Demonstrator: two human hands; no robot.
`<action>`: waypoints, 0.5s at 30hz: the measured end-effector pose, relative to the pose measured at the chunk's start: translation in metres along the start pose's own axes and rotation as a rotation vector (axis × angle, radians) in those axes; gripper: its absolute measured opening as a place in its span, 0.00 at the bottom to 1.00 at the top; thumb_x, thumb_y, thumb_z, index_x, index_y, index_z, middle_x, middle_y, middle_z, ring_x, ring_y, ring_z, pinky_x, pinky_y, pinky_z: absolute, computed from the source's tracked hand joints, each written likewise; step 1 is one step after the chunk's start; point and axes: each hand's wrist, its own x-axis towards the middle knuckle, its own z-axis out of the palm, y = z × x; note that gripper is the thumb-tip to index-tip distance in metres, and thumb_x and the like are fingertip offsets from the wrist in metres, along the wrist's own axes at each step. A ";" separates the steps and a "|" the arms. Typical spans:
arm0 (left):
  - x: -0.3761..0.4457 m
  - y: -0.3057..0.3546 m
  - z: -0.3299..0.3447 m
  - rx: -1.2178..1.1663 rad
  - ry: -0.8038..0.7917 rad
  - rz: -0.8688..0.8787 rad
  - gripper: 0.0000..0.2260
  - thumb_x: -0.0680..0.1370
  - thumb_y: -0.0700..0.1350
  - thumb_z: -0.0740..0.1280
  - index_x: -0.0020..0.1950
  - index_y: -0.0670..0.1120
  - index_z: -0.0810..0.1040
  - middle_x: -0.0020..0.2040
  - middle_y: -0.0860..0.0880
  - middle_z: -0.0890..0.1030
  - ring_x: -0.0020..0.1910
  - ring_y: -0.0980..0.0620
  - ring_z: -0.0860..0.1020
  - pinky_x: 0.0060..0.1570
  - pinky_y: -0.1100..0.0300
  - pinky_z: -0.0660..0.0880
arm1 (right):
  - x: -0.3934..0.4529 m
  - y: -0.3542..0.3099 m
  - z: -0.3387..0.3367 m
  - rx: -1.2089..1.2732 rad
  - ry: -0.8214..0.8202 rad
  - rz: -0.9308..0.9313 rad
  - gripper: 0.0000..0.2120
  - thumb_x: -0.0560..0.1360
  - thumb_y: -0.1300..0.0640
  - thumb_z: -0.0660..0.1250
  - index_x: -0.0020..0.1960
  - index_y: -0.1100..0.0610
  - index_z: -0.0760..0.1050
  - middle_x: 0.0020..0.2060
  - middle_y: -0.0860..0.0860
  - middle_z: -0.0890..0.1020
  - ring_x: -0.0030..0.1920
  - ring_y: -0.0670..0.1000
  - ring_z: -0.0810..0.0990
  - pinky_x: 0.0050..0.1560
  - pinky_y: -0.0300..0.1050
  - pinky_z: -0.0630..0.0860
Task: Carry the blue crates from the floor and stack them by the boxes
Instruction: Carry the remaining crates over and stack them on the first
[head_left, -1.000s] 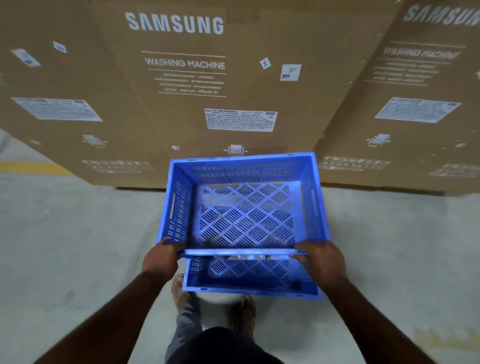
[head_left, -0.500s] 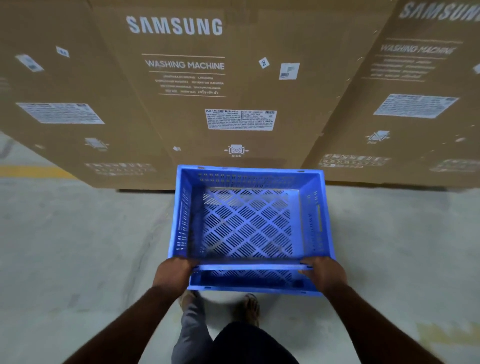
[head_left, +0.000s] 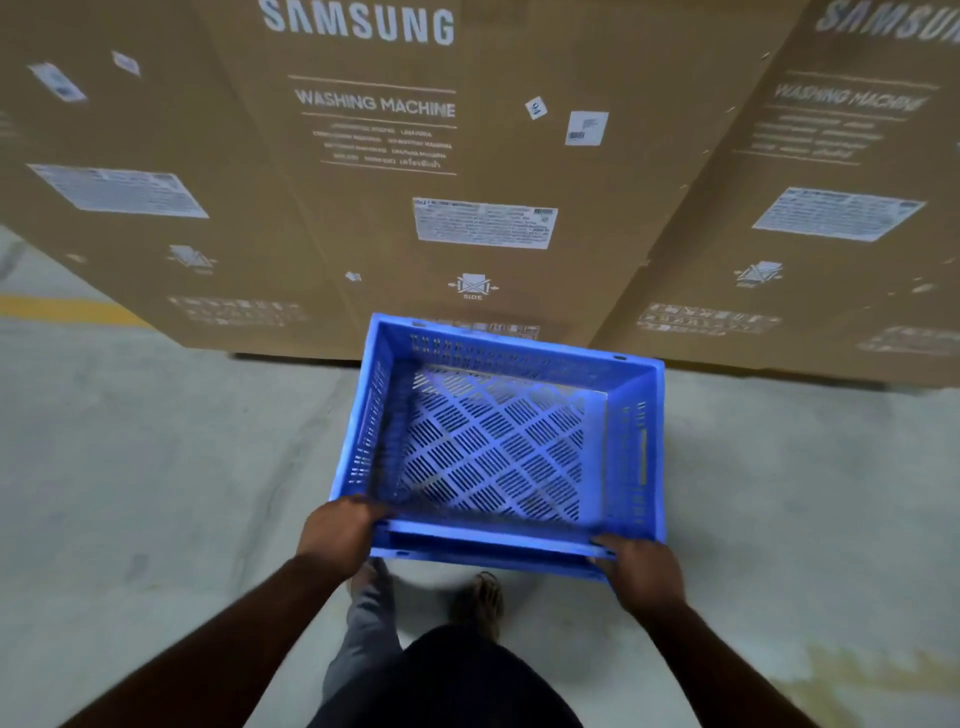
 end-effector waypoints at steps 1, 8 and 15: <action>0.002 -0.005 0.000 0.007 -0.027 -0.054 0.21 0.67 0.45 0.67 0.57 0.63 0.79 0.49 0.53 0.83 0.49 0.48 0.83 0.43 0.58 0.79 | 0.000 -0.002 -0.001 0.005 0.042 -0.023 0.11 0.67 0.41 0.74 0.46 0.45 0.85 0.36 0.47 0.86 0.35 0.51 0.85 0.36 0.43 0.79; 0.005 0.010 0.005 0.094 0.000 0.120 0.15 0.70 0.48 0.63 0.55 0.59 0.78 0.50 0.56 0.84 0.51 0.51 0.83 0.45 0.61 0.78 | 0.006 0.006 0.008 0.053 -0.148 0.044 0.20 0.76 0.36 0.65 0.64 0.42 0.77 0.58 0.47 0.84 0.58 0.52 0.83 0.58 0.45 0.75; 0.030 -0.011 -0.024 0.043 -0.131 -0.036 0.17 0.77 0.45 0.64 0.63 0.60 0.77 0.58 0.52 0.81 0.61 0.48 0.78 0.53 0.55 0.75 | 0.006 -0.003 -0.027 -0.005 0.136 -0.049 0.16 0.67 0.37 0.68 0.45 0.47 0.84 0.31 0.52 0.84 0.32 0.58 0.83 0.34 0.48 0.79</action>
